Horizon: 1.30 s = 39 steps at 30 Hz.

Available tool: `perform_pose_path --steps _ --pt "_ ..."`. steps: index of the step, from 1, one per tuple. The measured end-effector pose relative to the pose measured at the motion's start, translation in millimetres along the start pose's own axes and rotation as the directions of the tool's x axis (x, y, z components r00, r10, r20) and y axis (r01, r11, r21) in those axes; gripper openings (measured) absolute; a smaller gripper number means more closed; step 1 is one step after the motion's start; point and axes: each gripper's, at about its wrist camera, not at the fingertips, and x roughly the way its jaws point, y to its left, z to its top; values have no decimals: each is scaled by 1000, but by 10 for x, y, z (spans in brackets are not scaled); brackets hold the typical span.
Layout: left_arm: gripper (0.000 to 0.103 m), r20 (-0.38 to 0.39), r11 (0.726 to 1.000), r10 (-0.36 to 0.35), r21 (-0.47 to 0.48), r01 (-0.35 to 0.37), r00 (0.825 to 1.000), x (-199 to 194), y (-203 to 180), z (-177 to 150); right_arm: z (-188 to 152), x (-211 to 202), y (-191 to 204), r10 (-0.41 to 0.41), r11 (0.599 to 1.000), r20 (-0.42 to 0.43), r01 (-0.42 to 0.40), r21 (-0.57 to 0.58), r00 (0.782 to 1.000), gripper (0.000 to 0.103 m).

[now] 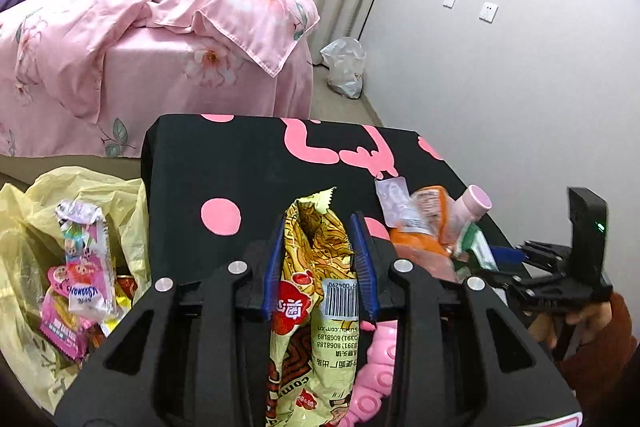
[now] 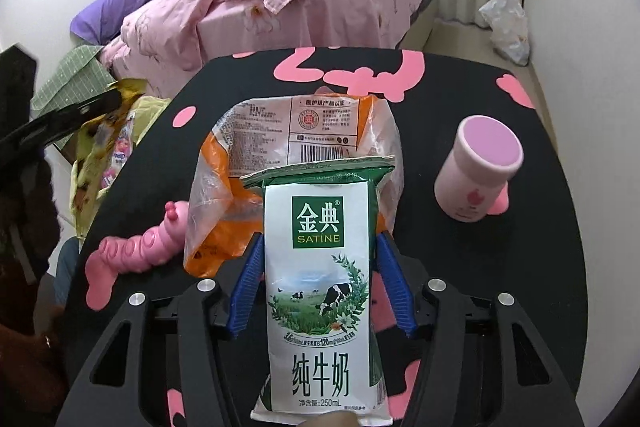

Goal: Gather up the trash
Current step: 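Carry the snack stick and milk carton over the yellow trash bag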

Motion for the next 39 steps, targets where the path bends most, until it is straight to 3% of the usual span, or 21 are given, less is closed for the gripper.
perform_pose_path --steps 4,11,15,23,29,39 --pt "31 31 1000 13 -28 -12 999 -137 52 -16 90 -40 102 -3 1000 5 4 -26 1000 52" --pt "31 152 998 32 -67 -22 988 -550 144 22 252 -599 566 -21 990 213 50 -130 977 52" --pt "31 224 996 55 -84 -37 973 -813 223 48 338 -837 902 2 978 305 61 -198 952 52" --pt "31 325 987 136 -127 -100 936 -1334 559 68 524 -1014 1369 50 965 389 56 -257 920 52" --pt "31 381 969 217 -197 -150 899 -1674 953 20 649 -984 1658 93 952 401 37 -305 911 52" --pt "31 381 946 289 -253 -201 878 -1772 1312 -145 809 -719 2016 181 931 364 -40 -363 914 52"
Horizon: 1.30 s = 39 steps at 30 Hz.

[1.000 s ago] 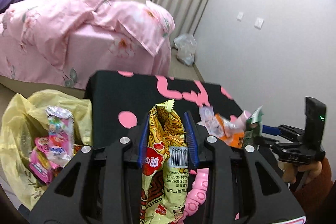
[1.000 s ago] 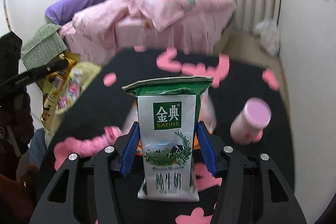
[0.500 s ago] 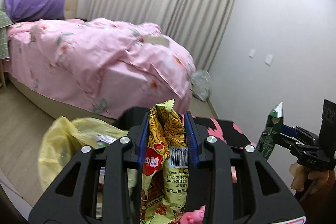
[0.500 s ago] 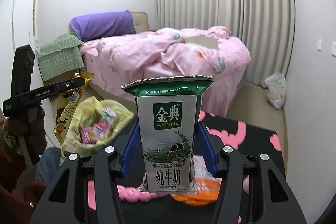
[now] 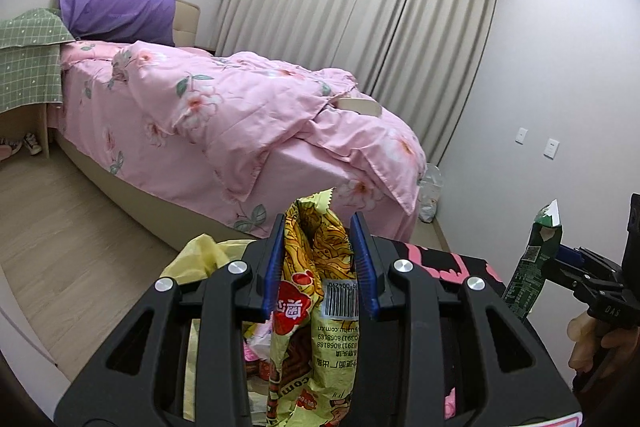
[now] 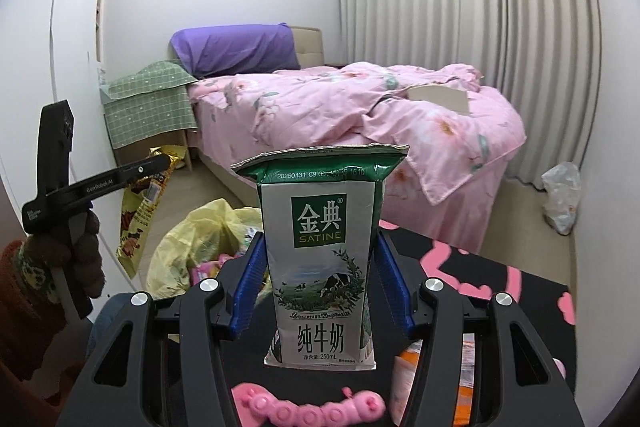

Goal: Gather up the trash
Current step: 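Carry the snack stick and milk carton over the yellow trash bag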

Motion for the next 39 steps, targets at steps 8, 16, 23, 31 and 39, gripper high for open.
perform_pose_path --steps 8,16,23,31,39 --pt "31 49 997 12 -73 -8 999 153 339 -45 93 381 56 76 997 8 -76 32 997 52" --pt "31 126 981 2 -193 23 992 788 765 -144 235 905 186 179 983 4 -179 50 984 52" --pt "31 -29 974 45 -220 -51 999 1107 1036 -536 321 1646 345 297 949 4 -296 110 955 52" --pt "31 -115 953 69 -285 -99 991 943 1293 -790 -81 2370 614 367 926 -180 -340 163 913 52" --pt "31 -126 956 53 -280 -87 991 989 1279 -722 -300 2526 630 336 940 -292 -297 168 896 52"
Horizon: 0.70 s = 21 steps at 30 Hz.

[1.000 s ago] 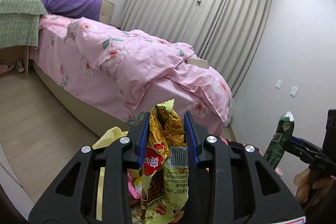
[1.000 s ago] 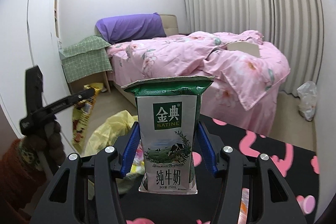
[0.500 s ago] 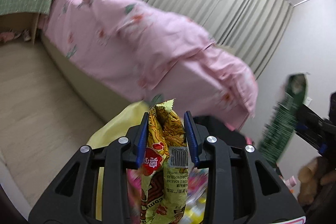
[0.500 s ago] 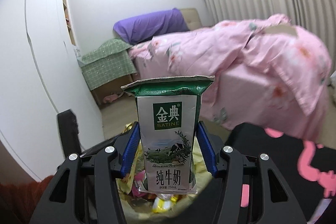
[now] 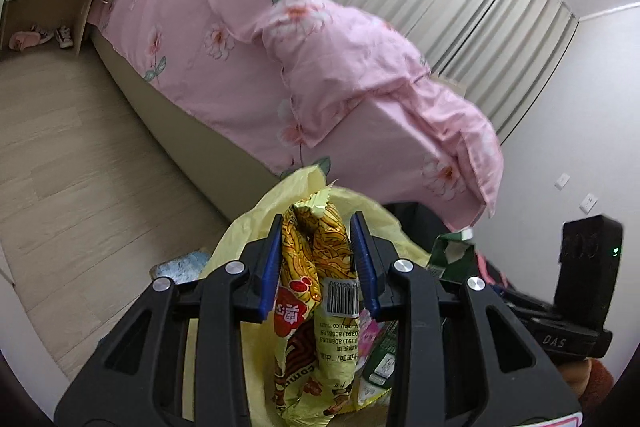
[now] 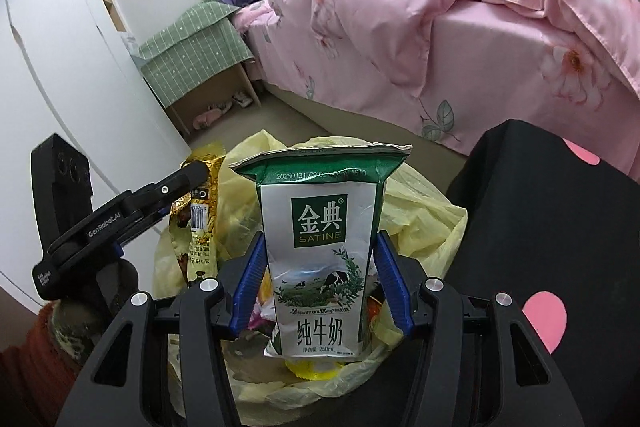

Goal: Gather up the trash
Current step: 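Carry the snack stick and milk carton over the yellow trash bag, then open both tools to drop the items into the trash bag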

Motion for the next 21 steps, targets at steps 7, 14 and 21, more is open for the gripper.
perform_pose_path --steps 7,14,21 --pt "36 -55 999 16 32 -14 998 -25 -53 -25 -50 17 114 -31 997 -9 31 -77 999 52" --pt "66 -32 1000 -17 0 17 999 -243 -72 112 -96 -43 253 -70 988 -3 68 -139 998 53" --pt "66 40 999 48 -12 -48 998 -544 -150 132 -156 -325 239 -86 988 39 90 -124 996 60"
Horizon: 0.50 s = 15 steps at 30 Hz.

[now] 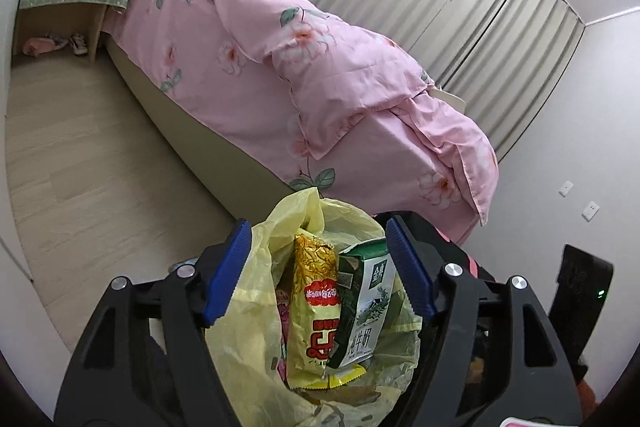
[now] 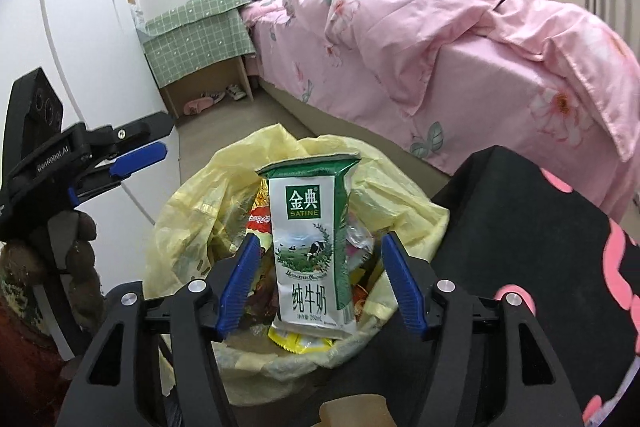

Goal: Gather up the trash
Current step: 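Open both tools to drop the items into the trash bag, then move both tools back over the table toward the orange bread bag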

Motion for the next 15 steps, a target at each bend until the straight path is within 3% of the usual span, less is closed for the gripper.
perform_pose_path --steps 6,11,15 --pt "67 -27 993 8 119 -5 1000 -69 -386 -167 -164 -563 -179 -59 997 52 56 61 997 60" --pt "67 -96 980 -62 184 79 993 29 -819 -388 -482 -1209 -593 -142 978 86 126 168 986 60" --pt "67 -178 957 -127 238 168 976 147 -1233 -582 -795 -1688 -885 -275 946 102 251 205 956 60"
